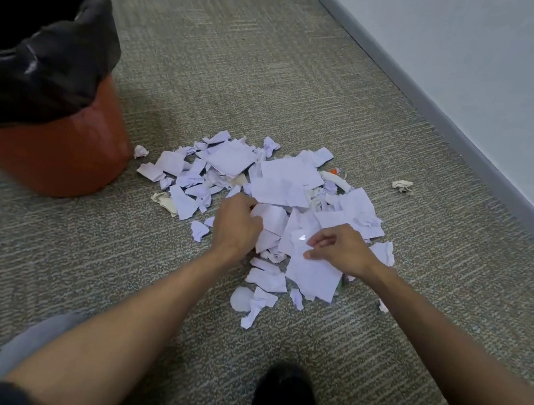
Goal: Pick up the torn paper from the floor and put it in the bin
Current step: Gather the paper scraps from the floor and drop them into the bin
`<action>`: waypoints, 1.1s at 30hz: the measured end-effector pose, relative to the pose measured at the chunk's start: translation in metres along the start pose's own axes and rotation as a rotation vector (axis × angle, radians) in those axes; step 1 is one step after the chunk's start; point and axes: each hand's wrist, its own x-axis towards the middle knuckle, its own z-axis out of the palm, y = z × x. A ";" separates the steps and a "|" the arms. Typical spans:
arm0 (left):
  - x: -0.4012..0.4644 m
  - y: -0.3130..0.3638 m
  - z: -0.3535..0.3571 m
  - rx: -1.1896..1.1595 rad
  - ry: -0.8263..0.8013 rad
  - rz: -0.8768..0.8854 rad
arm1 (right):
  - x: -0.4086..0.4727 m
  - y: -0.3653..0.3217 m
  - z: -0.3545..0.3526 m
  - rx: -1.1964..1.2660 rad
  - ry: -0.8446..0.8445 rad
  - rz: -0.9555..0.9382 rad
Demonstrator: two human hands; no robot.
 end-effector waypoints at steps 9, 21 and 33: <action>0.005 0.028 -0.102 0.108 0.271 0.313 | -0.019 -0.109 -0.038 0.112 0.259 -0.340; 0.000 0.060 -0.334 0.189 0.757 0.540 | -0.033 -0.329 -0.031 0.101 0.331 -0.797; 0.032 0.006 -0.401 0.130 0.714 0.051 | 0.030 -0.450 0.050 -0.026 0.278 -0.850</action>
